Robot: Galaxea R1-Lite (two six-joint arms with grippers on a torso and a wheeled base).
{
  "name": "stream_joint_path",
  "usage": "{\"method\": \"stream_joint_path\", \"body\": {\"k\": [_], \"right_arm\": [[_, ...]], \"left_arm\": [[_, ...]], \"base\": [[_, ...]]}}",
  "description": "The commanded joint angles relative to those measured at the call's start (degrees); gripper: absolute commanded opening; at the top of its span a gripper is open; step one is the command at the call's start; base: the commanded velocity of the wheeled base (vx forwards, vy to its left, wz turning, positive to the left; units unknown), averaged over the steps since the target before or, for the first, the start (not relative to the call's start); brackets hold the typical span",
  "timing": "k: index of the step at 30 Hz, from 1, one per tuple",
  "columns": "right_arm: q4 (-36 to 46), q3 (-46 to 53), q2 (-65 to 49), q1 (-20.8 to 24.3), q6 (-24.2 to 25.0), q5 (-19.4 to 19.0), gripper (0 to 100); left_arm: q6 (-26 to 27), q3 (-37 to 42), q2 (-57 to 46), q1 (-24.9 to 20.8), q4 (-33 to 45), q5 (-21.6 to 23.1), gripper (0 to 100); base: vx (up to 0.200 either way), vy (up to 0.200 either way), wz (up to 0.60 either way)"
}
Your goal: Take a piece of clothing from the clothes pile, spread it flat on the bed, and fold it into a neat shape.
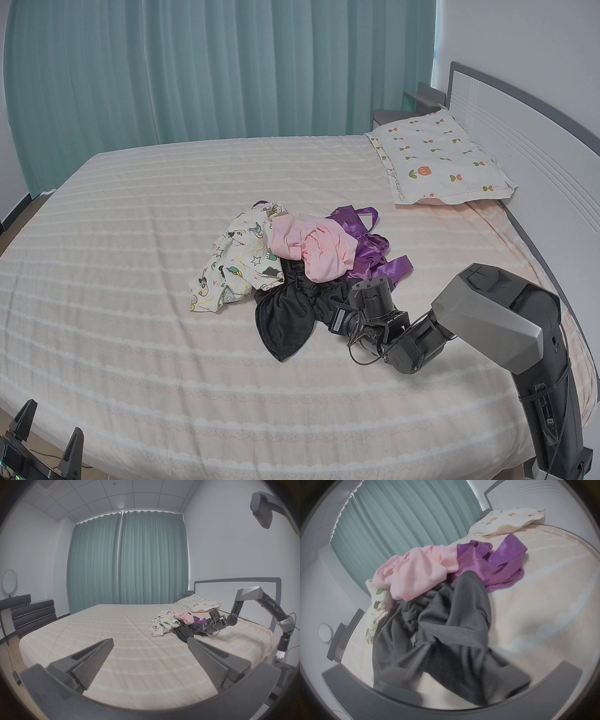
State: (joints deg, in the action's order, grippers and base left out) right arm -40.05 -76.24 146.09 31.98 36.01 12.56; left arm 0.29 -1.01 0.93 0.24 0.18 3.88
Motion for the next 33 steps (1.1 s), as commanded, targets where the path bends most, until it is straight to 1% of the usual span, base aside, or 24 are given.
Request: {"method": "stream_joint_path", "body": {"k": [1, 3, 7, 8, 9, 11, 12, 14, 16, 21, 26, 27, 28, 31, 33], "right_arm": [[-0.12, 0.39, -0.28, 0.37, 0.11, 0.01, 0], [-0.47, 1.01, -0.90, 0.37, 0.55, 0.01, 0], [-1.35, 6.37, -5.12, 0.10, 5.82, -0.95, 0], [-1.35, 6.63, -5.29, 0.10, 6.09, -1.04, 0], [-1.53, 9.97, -7.66, 0.10, 7.93, -2.45, 0], [-2.58, 13.57, -9.86, 0.37, 9.69, -3.94, 0], [-3.99, 16.56, -11.44, 0.37, 10.92, -4.47, 0], [-5.83, 19.11, -12.50, 0.46, 12.07, -4.47, 0], [-11.55, 25.09, -13.99, 0.37, 14.44, -4.73, 0], [-19.46, 32.29, -14.26, 0.46, 16.64, -5.61, 0], [-25.96, 36.60, -14.61, 0.72, 19.01, -5.96, 0], [-25.96, 36.60, -14.61, 0.72, 19.01, -5.96, 0], [-28.77, 38.36, -14.61, 0.63, 20.41, -6.23, 0], [-32.11, 41.61, -15.49, 1.95, 20.68, -6.76, 0], [-34.57, 43.54, -15.84, 2.57, 20.94, -6.93, 0]], "left_arm": [[-0.03, 1.01, -0.75, 0.02, -0.01, -0.01, 100], [-0.03, 1.01, -0.75, 0.02, -0.01, -0.01, 100], [-0.03, 1.01, -0.75, 0.02, -0.01, -0.01, 100], [-0.03, 1.01, -0.75, 0.02, -0.01, -0.01, 100], [-0.03, 1.01, -0.75, 0.02, -0.01, -0.01, 100], [-0.03, 1.01, -0.75, 0.02, -0.01, -0.01, 100], [-0.03, 1.01, -0.75, 0.02, -0.01, -0.01, 100], [-0.03, 1.01, -0.75, 0.02, -0.01, -0.01, 100], [-0.03, 1.01, -0.75, 0.02, -0.01, -0.01, 100], [0.06, 1.01, -0.75, 0.02, -0.01, -0.01, 100], [-0.12, 1.01, -0.75, 0.02, -0.01, -0.01, 100], [-0.12, 1.01, -0.75, 0.02, -0.01, -0.01, 100], [0.50, 1.01, -0.75, -0.07, -0.27, -0.01, 100], [3.84, 1.01, -0.93, -0.07, -0.62, 0.52, 100], [4.72, 1.01, -0.57, -0.16, -0.62, 0.61, 100]], "base": [[0.000, 0.000, 0.00], [0.000, 0.000, 0.00], [0.000, 0.000, 0.00], [0.000, 0.000, 0.00], [0.000, 0.000, 0.00], [0.000, 0.000, 0.00], [0.000, 0.000, 0.00], [0.000, 0.000, 0.00], [0.000, 0.000, 0.00], [0.000, 0.000, 0.00], [0.000, 0.000, 0.00], [0.000, 0.000, 0.00], [0.000, 0.000, 0.00], [0.000, 0.000, 0.00], [0.000, 0.000, 0.00]]}}
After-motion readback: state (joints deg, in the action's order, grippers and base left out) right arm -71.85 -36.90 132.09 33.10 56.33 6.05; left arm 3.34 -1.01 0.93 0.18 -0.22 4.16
